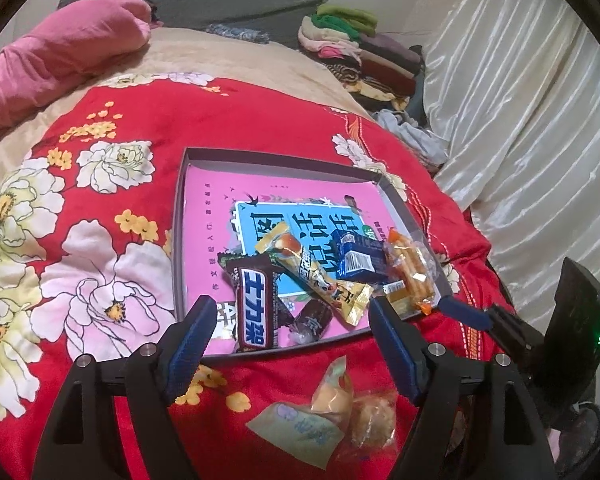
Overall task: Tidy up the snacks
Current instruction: 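Open both tools and withdraw them back toward the remaining snacks, then grasp the green-labelled pastry bag with the left tool while the right tool grasps the clear cake bag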
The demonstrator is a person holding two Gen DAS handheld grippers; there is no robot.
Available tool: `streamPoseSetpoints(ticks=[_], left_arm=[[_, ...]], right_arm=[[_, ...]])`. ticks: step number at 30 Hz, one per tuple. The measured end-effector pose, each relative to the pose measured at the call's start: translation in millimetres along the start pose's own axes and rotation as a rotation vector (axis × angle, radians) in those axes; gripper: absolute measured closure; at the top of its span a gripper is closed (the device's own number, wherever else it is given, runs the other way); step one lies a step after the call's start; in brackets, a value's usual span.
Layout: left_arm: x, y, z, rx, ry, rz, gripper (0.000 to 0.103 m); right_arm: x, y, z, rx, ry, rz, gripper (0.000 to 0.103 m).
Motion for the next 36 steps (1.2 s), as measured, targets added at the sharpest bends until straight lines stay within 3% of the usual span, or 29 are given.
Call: streamPoseSetpoints(ticks=[15,36], left_arm=[[28,6,5,-0.001,0.052,-0.091,0.024],[78,37,7,-0.023,0.141,-0.276,0.024]], right_arm=[[37,-1,-34,-0.069,-0.025,-0.118,0.023],[75,20,-65,-0.105,-0.341,-0.234,0.015]])
Point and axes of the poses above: each gripper's, at about its wrist camera, not at the fingertips, and y roughly the way its jaws point, z to its right, x to its underside, the point moved 10 cm from there along y, roughly the way its jaws point, and after that the axes turned 9 degrees about -y, right-handed, at the moved point
